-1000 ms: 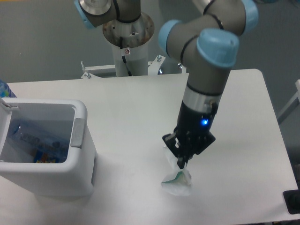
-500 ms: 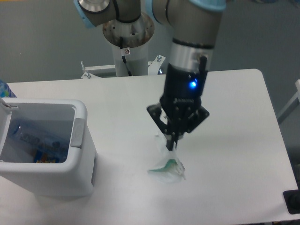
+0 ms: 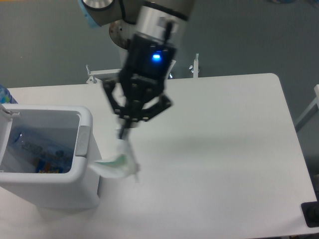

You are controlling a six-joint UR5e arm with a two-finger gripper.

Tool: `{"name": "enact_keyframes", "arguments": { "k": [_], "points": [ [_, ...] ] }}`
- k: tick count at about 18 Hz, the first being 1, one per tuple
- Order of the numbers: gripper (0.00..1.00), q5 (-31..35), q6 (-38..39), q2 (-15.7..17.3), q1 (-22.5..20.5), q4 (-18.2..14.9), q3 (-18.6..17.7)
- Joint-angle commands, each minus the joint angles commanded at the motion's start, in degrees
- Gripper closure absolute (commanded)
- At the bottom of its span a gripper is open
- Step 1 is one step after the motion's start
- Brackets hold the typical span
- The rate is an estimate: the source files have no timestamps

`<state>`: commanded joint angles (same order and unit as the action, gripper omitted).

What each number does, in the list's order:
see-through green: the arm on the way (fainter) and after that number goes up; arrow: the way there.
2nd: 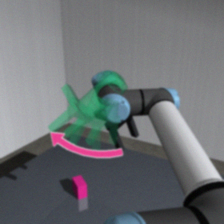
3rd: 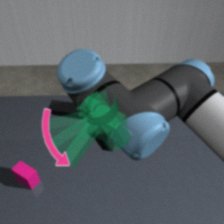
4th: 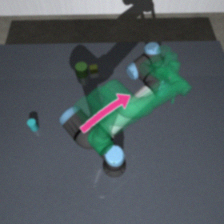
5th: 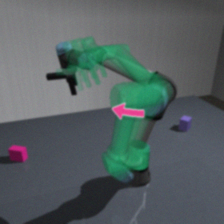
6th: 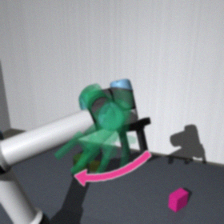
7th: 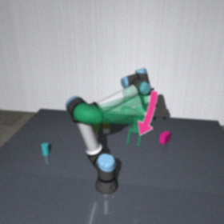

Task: Place the trash in the trash can

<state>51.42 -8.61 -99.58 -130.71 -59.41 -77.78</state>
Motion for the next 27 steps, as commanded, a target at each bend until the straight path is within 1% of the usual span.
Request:
{"name": "enact_keyframes", "arguments": {
  "k": [3,5,7,8,9,10,11,12,16,19,22,23,27],
  "points": [
    [0.94,-0.1,1.4,1.3,3.4,0.0,-2.4],
    [0.94,0.0,2.2,2.3,4.3,0.1,-3.3],
    [0.92,0.0,2.3,2.4,4.6,0.1,-3.3],
    [0.82,0.2,2.3,2.4,4.8,0.1,-3.3],
    [0.68,0.2,2.0,2.3,4.8,0.2,-3.3],
    [0.45,0.3,1.5,2.3,4.8,0.2,-3.3],
    [0.09,0.4,1.2,2.1,4.8,0.4,-3.3],
    [0.00,0.9,1.3,1.9,4.8,0.5,-3.3],
    [0.00,1.1,1.2,1.5,3.9,0.5,-3.1],
    [0.00,1.1,0.6,0.6,0.4,0.6,-1.9],
    [0.00,1.8,-3.9,-0.8,-3.2,0.4,-0.6],
    [0.00,3.7,-5.1,-1.1,-4.6,0.4,-0.5],
    [0.00,12.5,-12.2,-1.8,-7.7,0.2,0.2]
  ]
}}
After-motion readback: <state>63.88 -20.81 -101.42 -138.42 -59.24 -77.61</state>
